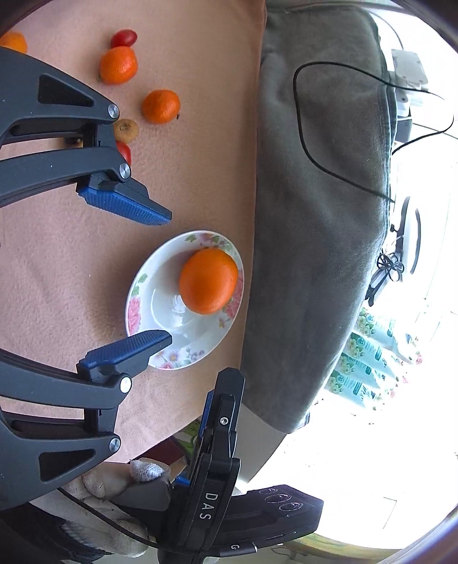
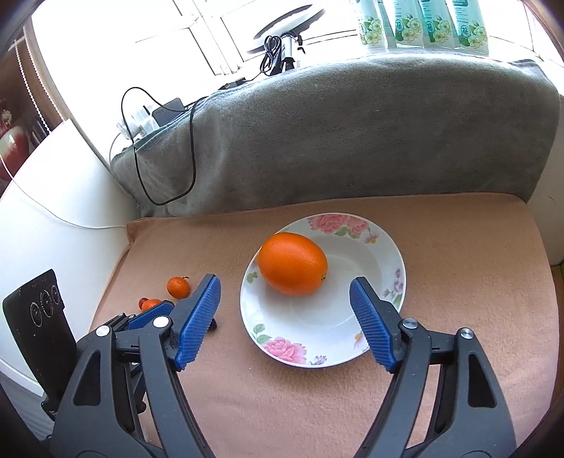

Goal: Organize fruits
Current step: 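Open the right gripper and withdraw it from the plate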

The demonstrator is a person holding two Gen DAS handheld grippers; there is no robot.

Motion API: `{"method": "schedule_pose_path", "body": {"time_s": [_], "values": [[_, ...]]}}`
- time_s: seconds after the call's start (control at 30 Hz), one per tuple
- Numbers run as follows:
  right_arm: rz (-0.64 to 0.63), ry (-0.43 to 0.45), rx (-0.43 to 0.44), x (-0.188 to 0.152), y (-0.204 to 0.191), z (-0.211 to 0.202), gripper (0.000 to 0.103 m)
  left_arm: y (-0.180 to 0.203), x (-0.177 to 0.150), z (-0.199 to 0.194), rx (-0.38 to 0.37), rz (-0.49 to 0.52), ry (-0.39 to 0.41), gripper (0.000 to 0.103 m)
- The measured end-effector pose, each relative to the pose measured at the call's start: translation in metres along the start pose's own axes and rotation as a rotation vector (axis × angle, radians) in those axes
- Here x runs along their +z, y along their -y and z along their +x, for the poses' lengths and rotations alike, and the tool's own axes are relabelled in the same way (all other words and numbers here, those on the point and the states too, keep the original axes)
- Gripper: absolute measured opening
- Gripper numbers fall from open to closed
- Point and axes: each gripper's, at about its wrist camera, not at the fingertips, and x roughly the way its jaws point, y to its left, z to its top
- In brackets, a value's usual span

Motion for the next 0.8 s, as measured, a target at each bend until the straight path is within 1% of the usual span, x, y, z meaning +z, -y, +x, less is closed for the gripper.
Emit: {"method": "schedule_pose_path", "body": {"time_s": [0.03, 0.07, 0.17, 0.2, 0.23, 0.27, 0.43, 0.73, 0.8], "values": [[0.000, 0.010, -0.003, -0.001, 0.000, -0.003, 0.083, 0.000, 0.000, -0.002, 0.004, 0.004, 0.003, 0.068], [-0.003, 0.019, -0.008, -0.003, -0.001, -0.007, 0.085, 0.001, 0.000, -0.005, 0.010, 0.008, 0.008, 0.073], [-0.023, 0.046, -0.032, -0.008, -0.006, -0.017, 0.092, 0.001, 0.000, -0.016, 0.027, 0.020, 0.030, 0.075], [-0.031, 0.055, -0.038, -0.010, -0.008, -0.021, 0.095, 0.000, 0.000, -0.019, 0.032, 0.022, 0.035, 0.079], [-0.039, 0.064, -0.043, -0.012, -0.010, -0.024, 0.096, -0.001, -0.001, -0.024, 0.040, 0.023, 0.040, 0.080], [-0.047, 0.071, -0.047, -0.014, -0.012, -0.027, 0.098, -0.002, -0.001, -0.028, 0.049, 0.027, 0.045, 0.081], [-0.092, 0.091, -0.062, -0.027, -0.025, -0.040, 0.099, -0.012, -0.005, -0.050, 0.084, 0.023, 0.066, 0.081], [-0.137, 0.109, -0.075, -0.047, -0.047, -0.048, 0.099, -0.030, -0.021, -0.086, 0.221, 0.057, 0.093, 0.081], [-0.147, 0.111, -0.072, -0.051, -0.053, -0.049, 0.099, -0.034, -0.025, -0.090, 0.237, 0.057, 0.092, 0.081]]}}
